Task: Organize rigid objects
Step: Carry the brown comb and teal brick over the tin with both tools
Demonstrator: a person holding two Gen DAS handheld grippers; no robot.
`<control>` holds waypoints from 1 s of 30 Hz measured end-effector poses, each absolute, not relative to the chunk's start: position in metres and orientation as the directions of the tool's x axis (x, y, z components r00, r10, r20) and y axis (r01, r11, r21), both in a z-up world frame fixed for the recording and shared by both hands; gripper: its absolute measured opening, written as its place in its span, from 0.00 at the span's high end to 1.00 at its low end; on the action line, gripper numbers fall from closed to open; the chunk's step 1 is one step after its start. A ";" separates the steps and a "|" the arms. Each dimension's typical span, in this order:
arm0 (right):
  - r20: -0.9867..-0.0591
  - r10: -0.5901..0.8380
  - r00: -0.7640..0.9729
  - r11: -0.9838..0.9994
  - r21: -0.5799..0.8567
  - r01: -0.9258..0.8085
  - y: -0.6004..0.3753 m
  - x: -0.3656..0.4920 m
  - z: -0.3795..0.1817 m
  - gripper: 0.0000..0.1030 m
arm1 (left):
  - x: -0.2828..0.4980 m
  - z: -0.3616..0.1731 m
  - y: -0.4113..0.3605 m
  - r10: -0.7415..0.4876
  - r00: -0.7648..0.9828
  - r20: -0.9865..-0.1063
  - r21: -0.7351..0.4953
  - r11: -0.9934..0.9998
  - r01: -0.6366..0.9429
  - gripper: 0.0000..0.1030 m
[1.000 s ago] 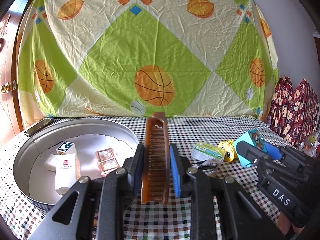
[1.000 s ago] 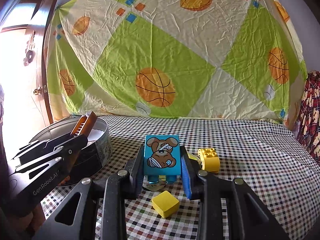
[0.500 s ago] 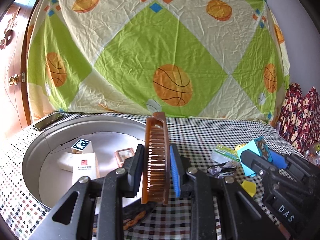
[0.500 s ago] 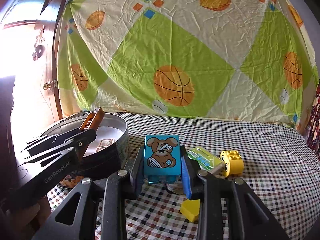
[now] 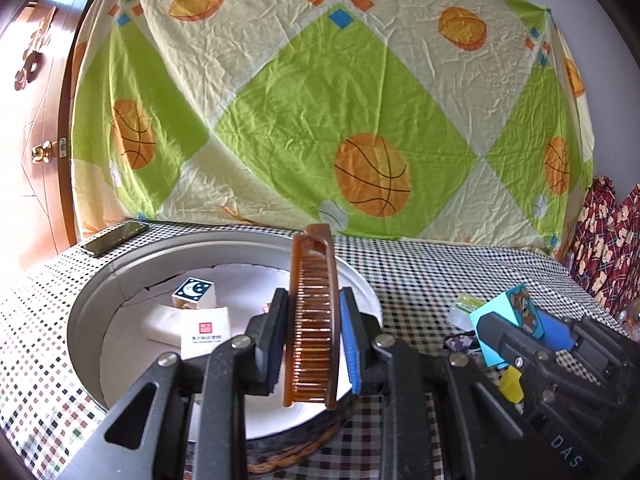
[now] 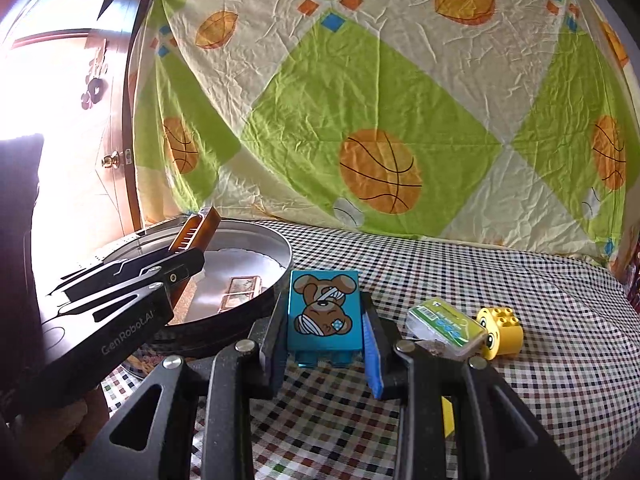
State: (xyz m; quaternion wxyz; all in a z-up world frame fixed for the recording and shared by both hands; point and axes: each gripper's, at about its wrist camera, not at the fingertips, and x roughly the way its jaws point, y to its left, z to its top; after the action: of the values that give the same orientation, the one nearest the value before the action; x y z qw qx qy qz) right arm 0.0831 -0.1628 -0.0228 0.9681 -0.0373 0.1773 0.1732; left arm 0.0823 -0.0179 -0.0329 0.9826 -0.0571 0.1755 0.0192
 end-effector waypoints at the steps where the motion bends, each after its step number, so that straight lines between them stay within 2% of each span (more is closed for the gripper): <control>1: -0.357 0.325 0.876 0.936 -0.011 -0.352 -0.161 0.083 -0.023 0.67 | 0.082 -0.033 -0.016 0.018 0.937 -0.348 -0.108 0.992 -0.059 0.77; 30: -0.382 0.375 0.845 0.903 -0.058 -0.427 -0.113 0.086 -0.025 0.67 | 0.079 -0.036 0.027 0.065 0.928 -0.367 -0.131 0.984 -0.121 0.77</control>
State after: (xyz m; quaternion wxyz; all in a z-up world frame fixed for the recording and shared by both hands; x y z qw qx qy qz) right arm 0.0860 -0.1130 -0.0252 0.9579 -0.0702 0.1838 0.2092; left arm 0.0788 0.0268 -0.0364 0.9788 -0.0760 0.1839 0.0476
